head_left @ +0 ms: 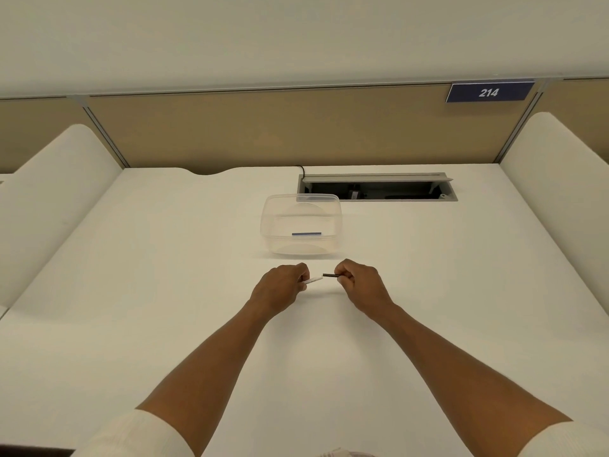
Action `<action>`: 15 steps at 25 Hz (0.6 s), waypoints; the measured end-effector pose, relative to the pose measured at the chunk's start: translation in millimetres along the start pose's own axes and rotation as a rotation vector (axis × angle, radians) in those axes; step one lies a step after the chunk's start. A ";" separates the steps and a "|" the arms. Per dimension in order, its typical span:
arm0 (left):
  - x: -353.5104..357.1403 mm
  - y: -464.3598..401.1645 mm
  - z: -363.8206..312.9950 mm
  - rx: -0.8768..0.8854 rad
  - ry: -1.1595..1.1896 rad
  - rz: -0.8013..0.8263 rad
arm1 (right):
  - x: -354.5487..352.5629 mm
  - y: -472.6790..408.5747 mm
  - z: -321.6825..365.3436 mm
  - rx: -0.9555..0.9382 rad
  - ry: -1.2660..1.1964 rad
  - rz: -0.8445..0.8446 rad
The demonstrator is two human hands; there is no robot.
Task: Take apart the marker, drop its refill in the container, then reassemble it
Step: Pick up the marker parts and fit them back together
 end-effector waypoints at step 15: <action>-3.7 3.4 -5.9 0.008 -0.022 0.000 | -8.5 4.2 5.7 -0.092 -0.068 -0.029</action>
Point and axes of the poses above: each hand's wrist, its own y-axis away from the middle knuckle, its own x-axis out of the palm, z = x × y, the point moved 5 cm from there along -y, towards the middle knuckle, and after that the axes turned 11 degrees about -z, right-handed, at the moved point
